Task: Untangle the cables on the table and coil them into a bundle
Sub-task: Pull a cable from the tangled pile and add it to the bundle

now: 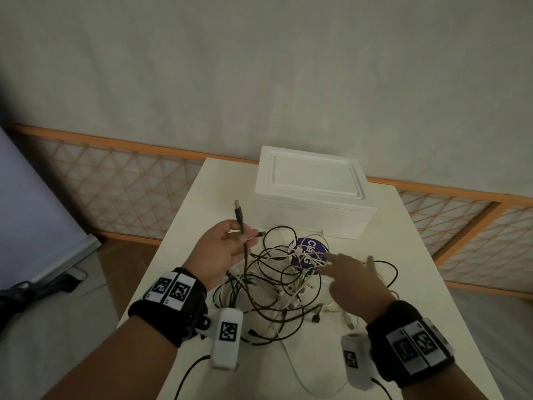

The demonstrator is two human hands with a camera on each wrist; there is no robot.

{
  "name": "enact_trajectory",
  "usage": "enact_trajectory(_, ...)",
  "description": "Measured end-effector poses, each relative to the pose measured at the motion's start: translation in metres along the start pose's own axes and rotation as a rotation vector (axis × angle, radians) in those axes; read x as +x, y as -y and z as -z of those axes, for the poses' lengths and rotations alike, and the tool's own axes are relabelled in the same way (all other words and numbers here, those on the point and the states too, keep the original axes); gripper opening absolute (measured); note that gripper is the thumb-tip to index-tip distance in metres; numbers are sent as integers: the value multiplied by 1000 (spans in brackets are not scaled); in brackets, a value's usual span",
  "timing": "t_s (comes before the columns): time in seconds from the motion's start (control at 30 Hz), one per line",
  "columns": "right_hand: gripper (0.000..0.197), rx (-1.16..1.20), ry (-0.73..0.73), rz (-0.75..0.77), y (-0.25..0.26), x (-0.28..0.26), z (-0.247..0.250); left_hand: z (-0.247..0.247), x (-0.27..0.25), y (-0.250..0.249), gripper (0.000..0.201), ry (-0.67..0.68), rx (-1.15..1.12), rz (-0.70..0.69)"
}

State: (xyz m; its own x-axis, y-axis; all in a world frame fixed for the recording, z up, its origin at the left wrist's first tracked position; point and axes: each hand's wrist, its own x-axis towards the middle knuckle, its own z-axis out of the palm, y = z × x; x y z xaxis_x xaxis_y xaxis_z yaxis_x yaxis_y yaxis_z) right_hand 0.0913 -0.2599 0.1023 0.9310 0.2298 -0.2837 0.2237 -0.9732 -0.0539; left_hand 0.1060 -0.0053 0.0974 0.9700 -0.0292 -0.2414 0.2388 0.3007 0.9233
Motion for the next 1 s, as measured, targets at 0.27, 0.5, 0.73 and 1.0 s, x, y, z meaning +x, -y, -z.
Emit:
enact_trajectory(0.27,14,656,-306,202,76,24,-5,-43,-12,19,15,59,-85,-22)
enact_trajectory(0.5,18,661,-331,290,73,21,-6,-34,-17,14,18,48,-167,-33)
enact_trajectory(0.73,28,457,-236,260,40,3,-1,-6,-7,17,22,-227,-557,-26)
enact_trajectory(1.0,24,473,18,64,-27,-27,-30,97,-7,51,28,-633,-512,13)
